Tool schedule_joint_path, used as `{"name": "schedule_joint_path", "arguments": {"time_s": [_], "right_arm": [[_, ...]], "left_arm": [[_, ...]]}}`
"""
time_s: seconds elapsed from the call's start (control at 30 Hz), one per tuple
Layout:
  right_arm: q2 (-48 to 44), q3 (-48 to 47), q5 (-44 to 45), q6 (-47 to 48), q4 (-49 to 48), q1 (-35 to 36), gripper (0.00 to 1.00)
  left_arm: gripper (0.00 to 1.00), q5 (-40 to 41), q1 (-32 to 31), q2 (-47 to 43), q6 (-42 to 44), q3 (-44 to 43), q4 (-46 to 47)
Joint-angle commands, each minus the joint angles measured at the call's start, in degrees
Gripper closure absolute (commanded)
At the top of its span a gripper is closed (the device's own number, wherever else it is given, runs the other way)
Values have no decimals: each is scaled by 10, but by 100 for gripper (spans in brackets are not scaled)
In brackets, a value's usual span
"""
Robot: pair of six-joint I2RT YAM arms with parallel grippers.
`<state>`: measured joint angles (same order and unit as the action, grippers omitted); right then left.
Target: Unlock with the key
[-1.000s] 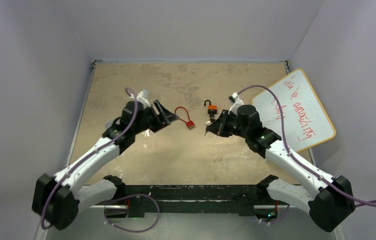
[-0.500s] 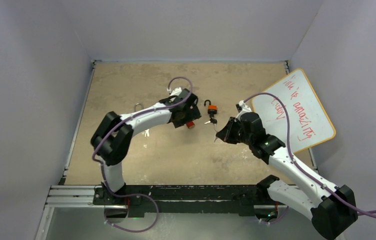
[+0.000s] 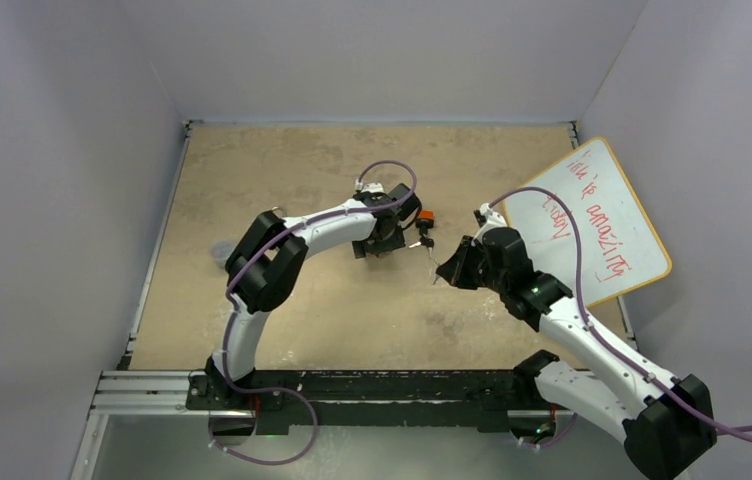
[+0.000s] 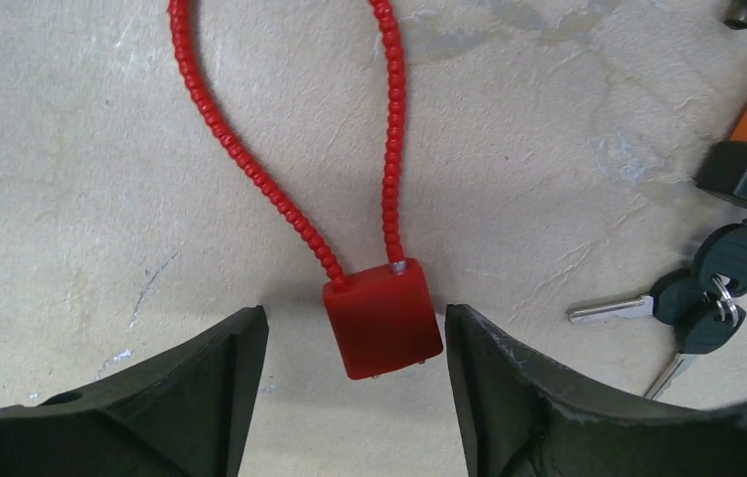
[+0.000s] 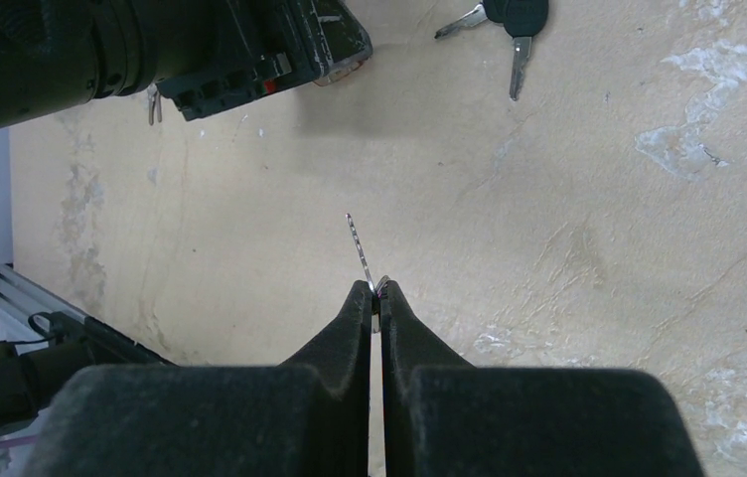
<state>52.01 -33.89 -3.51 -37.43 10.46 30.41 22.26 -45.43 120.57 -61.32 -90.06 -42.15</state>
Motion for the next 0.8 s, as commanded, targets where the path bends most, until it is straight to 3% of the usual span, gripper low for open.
{"name": "schedule_joint_path", "arguments": {"time_s": [0.0, 0.37, 0.5, 0.77], "right_arm": [[1, 1, 17, 11, -7, -2, 100], [4, -8, -15, 25, -19, -3, 100], [19, -25, -66, 44, -48, -2, 100], [81, -57, -189, 29, -168, 2, 100]], "left_arm": [[38, 27, 0, 14, 20, -40, -22], [93, 19, 0, -41, 41, -17, -7], [100, 3, 9, -124, 80, -4, -17], [100, -94, 68, -375, 78, 130, -8]]}}
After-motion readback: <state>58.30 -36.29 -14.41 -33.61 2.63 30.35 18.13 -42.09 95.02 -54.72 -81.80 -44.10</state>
